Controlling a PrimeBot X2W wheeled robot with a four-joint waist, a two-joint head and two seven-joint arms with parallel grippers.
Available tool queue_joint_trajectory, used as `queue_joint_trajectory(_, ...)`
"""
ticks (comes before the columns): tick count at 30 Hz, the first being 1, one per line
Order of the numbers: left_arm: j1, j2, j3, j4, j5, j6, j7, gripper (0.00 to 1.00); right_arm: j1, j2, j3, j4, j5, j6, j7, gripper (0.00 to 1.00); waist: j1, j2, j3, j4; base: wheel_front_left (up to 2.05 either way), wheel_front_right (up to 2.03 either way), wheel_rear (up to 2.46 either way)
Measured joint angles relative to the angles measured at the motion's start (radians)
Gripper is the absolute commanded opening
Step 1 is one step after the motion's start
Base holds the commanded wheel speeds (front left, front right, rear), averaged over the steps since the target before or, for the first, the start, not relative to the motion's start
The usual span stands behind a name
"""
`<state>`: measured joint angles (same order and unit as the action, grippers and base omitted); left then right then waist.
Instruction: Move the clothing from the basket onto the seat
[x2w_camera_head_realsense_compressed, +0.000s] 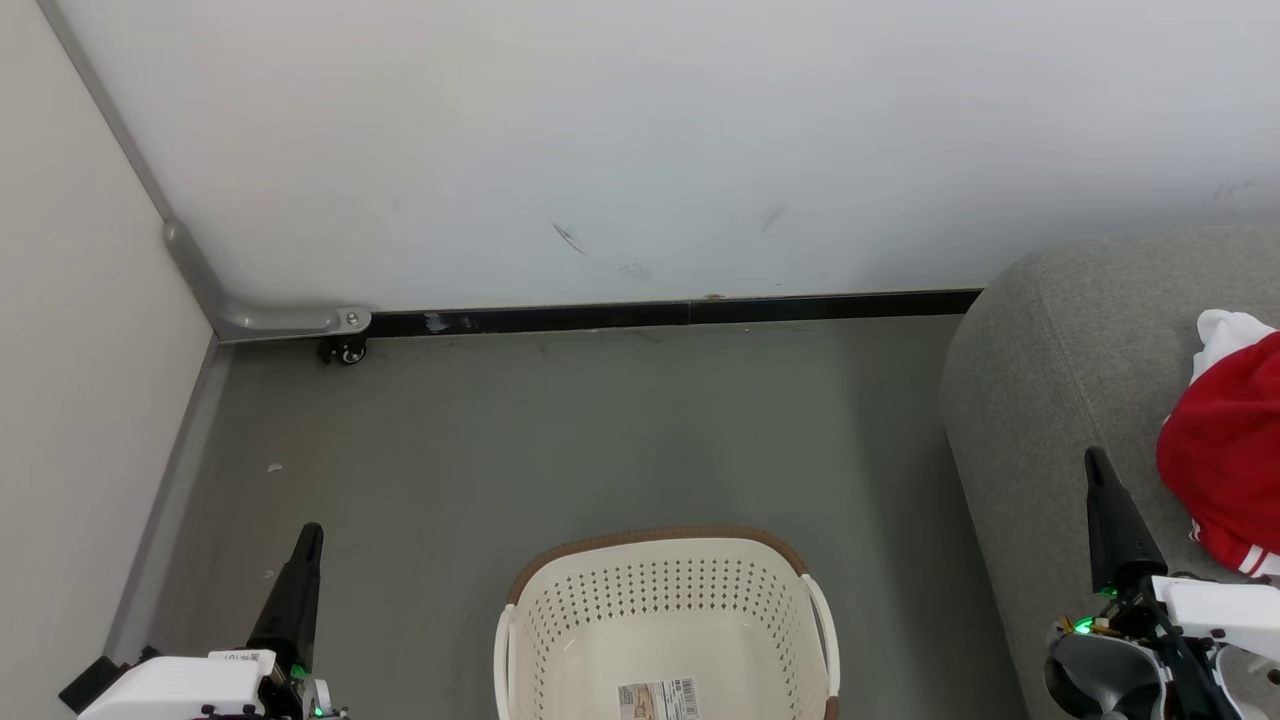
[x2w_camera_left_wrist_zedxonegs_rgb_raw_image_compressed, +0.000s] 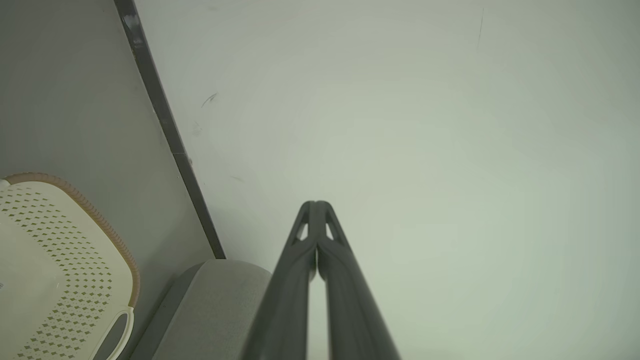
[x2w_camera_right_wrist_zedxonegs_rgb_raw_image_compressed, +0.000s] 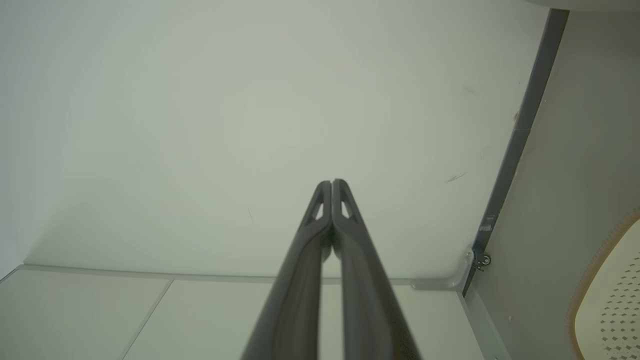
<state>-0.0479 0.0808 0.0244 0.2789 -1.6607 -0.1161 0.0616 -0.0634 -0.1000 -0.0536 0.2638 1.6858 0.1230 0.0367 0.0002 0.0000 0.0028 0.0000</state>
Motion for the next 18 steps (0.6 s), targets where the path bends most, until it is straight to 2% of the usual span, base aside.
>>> queue_joint_trajectory(18, 0.000, -0.001, 0.001, 0.000, 0.000, 0.000, 0.001, 0.00, 0.000, 0.001, -0.002, 0.000, -0.005, 0.000, 0.003, 0.00, 0.0000, 0.0000, 0.000, 0.000, 0.00, 0.00, 0.00)
